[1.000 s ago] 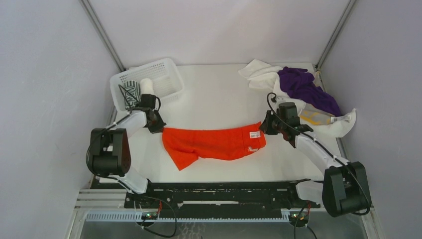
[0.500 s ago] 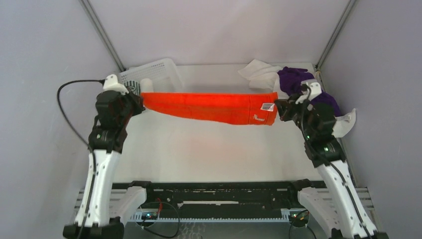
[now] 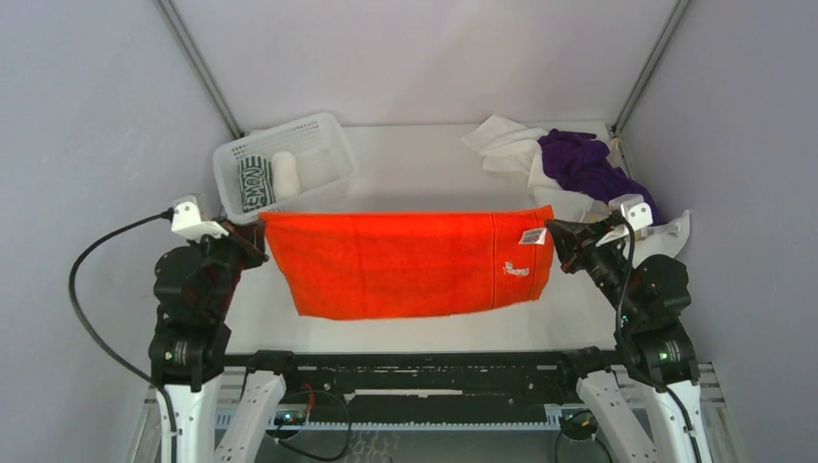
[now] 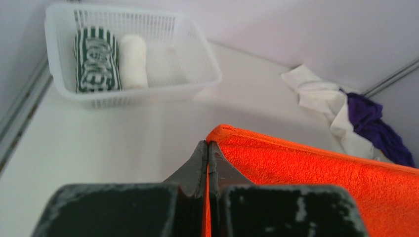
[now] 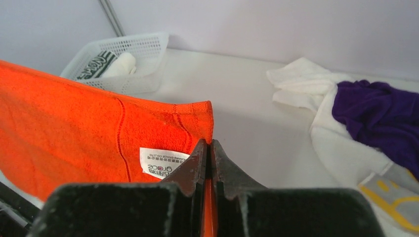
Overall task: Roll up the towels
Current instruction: Flatten out the towel at the center of the board.
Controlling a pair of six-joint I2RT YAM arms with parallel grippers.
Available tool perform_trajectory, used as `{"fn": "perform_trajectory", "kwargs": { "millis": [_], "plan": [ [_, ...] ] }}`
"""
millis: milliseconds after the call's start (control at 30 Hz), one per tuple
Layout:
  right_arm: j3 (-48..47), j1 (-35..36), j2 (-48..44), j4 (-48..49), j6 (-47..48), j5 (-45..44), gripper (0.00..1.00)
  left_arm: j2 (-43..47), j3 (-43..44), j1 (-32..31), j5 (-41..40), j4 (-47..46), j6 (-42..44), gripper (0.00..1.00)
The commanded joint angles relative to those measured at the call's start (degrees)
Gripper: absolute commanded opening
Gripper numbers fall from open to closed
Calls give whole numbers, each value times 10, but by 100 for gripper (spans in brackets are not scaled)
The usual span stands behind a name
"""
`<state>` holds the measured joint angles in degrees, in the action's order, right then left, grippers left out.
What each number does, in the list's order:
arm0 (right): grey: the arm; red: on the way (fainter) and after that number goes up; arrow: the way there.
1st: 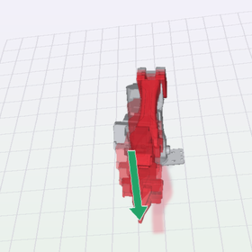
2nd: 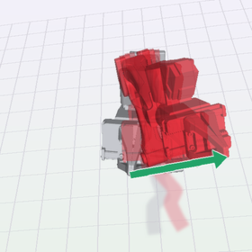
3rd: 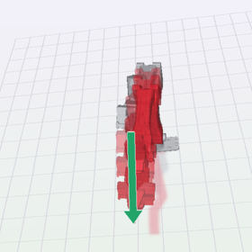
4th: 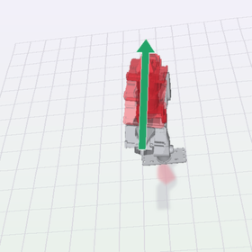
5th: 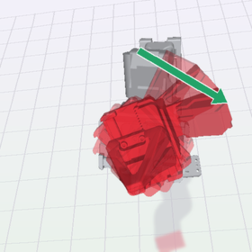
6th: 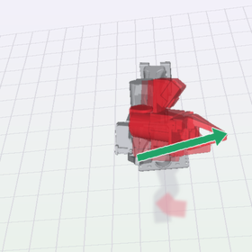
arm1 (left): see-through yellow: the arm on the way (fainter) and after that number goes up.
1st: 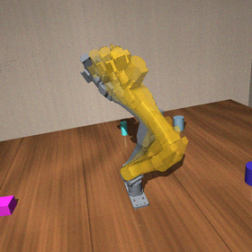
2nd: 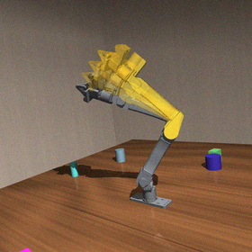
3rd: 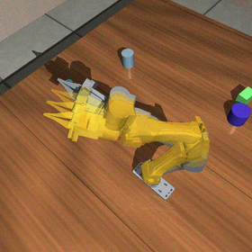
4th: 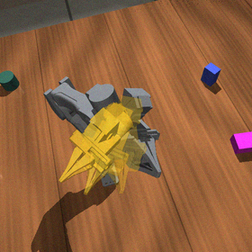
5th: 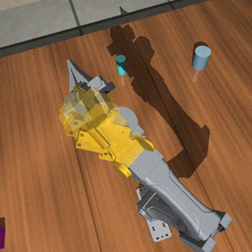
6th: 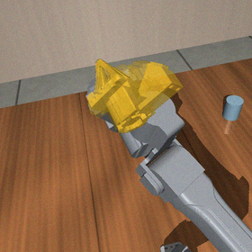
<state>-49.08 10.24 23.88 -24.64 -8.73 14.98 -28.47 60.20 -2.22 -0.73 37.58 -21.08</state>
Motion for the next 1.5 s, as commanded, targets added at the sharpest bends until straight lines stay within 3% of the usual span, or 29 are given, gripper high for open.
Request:
{"fn": "perform_trajectory", "kwargs": {
  "millis": [0, 300, 500, 733, 800, 933, 1067, 1367, 1467],
  "plan": [
    [25, -4, 38, -14, -6, -25, 1, -51, -56, 3, -2, 3, -24, 0],
    [101, -6, 307, 119, -40, -81, 1, -346, -107, 1, -29, -101, -94, 0],
    [75, -25, 510, 222, -41, -95, 1, -529, -35, -8, -49, -154, -113, 3],
    [-25, -53, 641, 207, -28, -92, 8, -663, 79, -21, -60, -147, -95, 8],
    [-49, -57, 661, 198, -25, -94, 13, -675, 92, -21, -67, -148, -93, 15],
    [-83, -59, 680, 179, -29, -110, 35, -681, 113, -23, -73, -136, -84, 38],
    [-88, -58, 643, 148, -38, -109, 51, -644, 104, -31, -80, -118, -85, 53],
    [4, -36, 483, 54, -97, -132, 58, -467, -49, -64, -41, -106, -128, 76],
    [30, -19, 450, 17, -118, -134, 58, -411, -110, -76, -32, -103, -133, 78]
  ]
}}
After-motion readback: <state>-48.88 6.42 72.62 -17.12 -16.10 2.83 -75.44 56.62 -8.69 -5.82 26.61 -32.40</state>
